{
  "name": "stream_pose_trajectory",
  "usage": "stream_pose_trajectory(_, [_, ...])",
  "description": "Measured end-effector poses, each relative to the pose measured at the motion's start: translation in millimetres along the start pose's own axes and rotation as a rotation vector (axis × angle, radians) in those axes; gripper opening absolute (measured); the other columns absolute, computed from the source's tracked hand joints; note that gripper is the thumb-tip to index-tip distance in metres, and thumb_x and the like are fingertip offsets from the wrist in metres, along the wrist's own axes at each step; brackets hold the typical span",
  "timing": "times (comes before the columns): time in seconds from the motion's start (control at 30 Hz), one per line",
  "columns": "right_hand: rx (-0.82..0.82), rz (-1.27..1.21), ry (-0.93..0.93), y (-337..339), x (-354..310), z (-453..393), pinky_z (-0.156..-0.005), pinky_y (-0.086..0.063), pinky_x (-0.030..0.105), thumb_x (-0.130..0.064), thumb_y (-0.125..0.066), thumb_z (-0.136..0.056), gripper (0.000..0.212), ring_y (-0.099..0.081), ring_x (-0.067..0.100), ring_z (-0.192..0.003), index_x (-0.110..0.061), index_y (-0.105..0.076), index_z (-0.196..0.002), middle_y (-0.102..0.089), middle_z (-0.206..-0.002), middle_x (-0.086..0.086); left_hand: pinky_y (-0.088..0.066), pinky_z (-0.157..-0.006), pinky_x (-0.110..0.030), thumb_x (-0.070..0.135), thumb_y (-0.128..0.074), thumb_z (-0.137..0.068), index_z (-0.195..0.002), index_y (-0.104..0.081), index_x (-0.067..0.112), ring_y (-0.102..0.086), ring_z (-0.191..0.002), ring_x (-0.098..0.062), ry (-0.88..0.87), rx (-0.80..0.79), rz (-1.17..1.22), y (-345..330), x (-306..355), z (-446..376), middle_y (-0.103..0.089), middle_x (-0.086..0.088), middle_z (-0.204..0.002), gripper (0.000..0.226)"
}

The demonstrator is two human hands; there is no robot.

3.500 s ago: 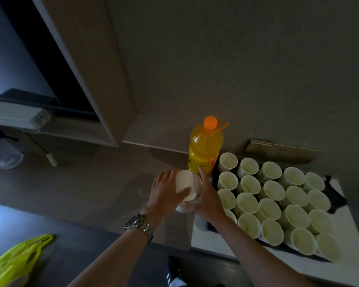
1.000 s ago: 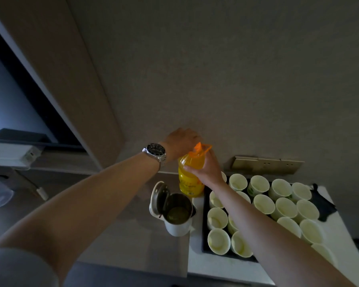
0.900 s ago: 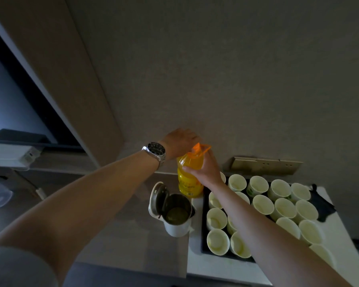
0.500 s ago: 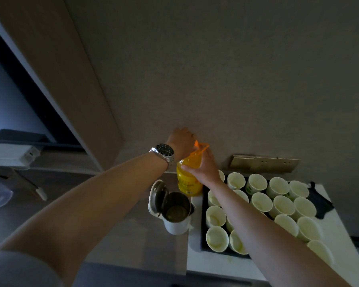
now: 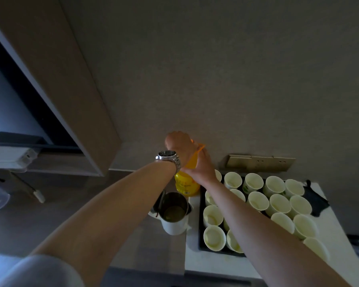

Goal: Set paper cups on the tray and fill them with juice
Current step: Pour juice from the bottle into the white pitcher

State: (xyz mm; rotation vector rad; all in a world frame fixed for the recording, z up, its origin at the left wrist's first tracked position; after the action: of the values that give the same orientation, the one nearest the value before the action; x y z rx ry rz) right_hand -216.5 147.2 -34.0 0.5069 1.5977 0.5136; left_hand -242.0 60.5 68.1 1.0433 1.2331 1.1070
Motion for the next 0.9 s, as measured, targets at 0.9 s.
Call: stream_pose_trajectory(0.9, [-0.032, 0.050, -0.041, 2, 1, 2, -0.112, -0.033, 0.038, -0.051, -0.082, -0.076, 0.104, -0.026, 0.023, -0.145, -0.019, -0.024, -0.156, -0.031, -0.156, 0.005, -0.043, -0.066, -0.028, 0.056, -0.041, -0.102, -0.107, -0.075, 0.013, -0.071, -0.097, -0.024, 0.088, 0.080, 0.102, 16, -8, 1, -0.074, -0.004, -0.104, 0.056])
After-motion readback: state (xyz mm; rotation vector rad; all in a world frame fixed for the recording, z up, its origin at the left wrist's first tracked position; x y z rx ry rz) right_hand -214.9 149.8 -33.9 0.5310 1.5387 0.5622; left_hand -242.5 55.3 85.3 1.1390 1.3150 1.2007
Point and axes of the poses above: each hand's wrist, its own z-axis away from the middle knuckle, its own y-axis out of the back of the hand, x = y × z, the point moved 7 cm from there along -z, towards the middle knuckle
